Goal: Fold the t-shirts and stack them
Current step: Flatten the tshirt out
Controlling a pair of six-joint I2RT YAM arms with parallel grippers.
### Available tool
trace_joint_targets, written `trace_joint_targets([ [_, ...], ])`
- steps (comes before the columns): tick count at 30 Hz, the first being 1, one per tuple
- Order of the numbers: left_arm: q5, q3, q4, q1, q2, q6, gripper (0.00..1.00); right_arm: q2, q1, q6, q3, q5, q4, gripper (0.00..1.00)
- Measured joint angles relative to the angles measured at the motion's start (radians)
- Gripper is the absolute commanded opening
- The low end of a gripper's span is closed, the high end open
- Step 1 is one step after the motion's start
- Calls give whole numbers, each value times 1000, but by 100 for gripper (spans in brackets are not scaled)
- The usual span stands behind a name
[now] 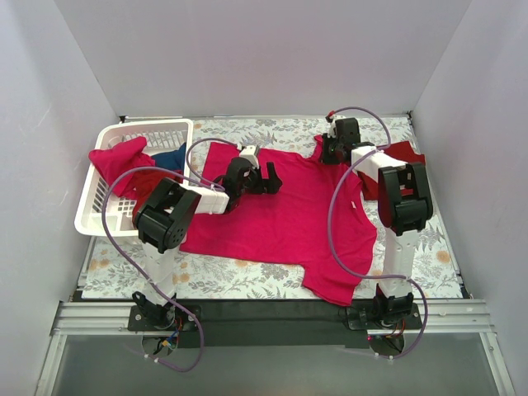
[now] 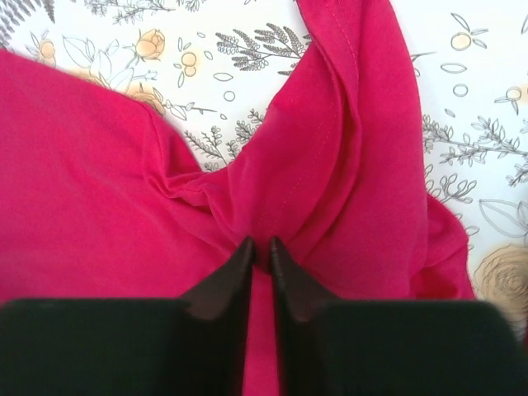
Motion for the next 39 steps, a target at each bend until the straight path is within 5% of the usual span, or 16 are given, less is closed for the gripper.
trace_joint_targets([
  [6,1,-13,11,6,-6,0,92,52,-1,9,54,-5,-29,1],
  [16,2,-27,17,27,-13,0,92,183,-5,8,403,-50,-68,1],
  [20,3,-31,22,30,-13,-3,92,234,-5,7,518,-100,-28,40],
  [23,3,-31,24,31,-13,-5,92,245,-6,11,524,-161,10,49],
  [28,4,-39,29,32,-17,-5,92,174,-6,11,350,-194,105,52],
  [34,0,-50,26,34,-27,-6,92,-110,-11,-13,-48,-135,133,54],
  [39,-13,-50,20,35,-28,-13,92,-285,-23,-18,-201,-71,162,56],
])
